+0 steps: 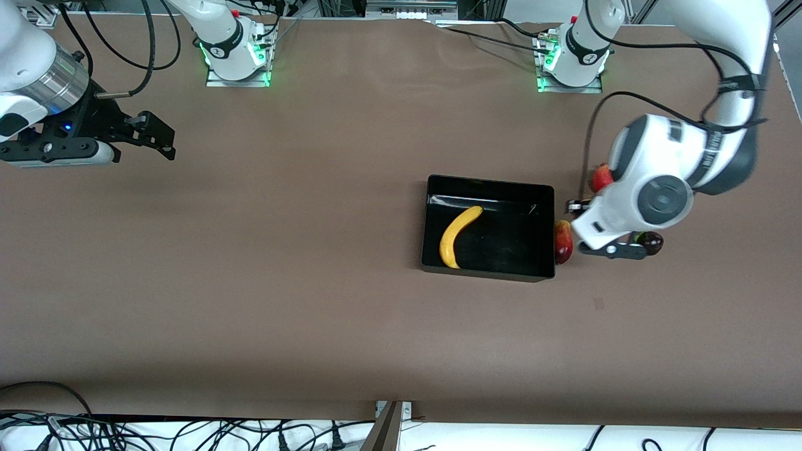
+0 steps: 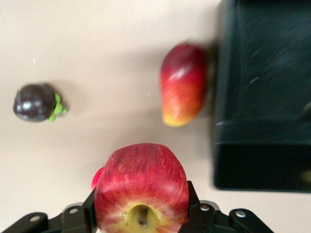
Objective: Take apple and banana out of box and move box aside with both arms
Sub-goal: 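Set the red apple on the table beside the mango, open left gripper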
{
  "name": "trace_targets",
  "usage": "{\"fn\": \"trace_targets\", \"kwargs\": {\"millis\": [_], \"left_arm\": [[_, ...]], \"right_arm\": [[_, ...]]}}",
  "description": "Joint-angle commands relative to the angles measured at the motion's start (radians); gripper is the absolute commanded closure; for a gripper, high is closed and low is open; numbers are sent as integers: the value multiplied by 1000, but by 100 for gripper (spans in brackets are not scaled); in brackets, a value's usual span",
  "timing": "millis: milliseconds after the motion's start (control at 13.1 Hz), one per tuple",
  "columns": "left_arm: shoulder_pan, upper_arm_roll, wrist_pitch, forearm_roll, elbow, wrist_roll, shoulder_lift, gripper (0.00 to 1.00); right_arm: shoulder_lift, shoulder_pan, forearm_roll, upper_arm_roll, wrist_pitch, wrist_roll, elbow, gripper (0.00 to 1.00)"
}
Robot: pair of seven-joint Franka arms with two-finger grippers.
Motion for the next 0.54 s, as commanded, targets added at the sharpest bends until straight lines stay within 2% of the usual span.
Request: {"fn": "trace_targets", "kwargs": {"millis": [0,153,306,383,459], "left_arm": [[49,-18,200,19,-256,73,-75,91],[50,-18,378,19,-408,75,-113,91],[70,-18,505,19,-494,84,-107,91],[68,-18,557,19,-514,83,-99,85],[61,-19,568,16,-515,69,-83,45]], "right_arm": [[1,27,-12,0,-2,0,13,0],[3,28,-9,0,0,-7,15,0],[3,54,-14,0,0,-9,18,0],[0,54,-14,-3,-8,-3,18,0],[-12,54,-12,-3,-19,5,9,0]]}}
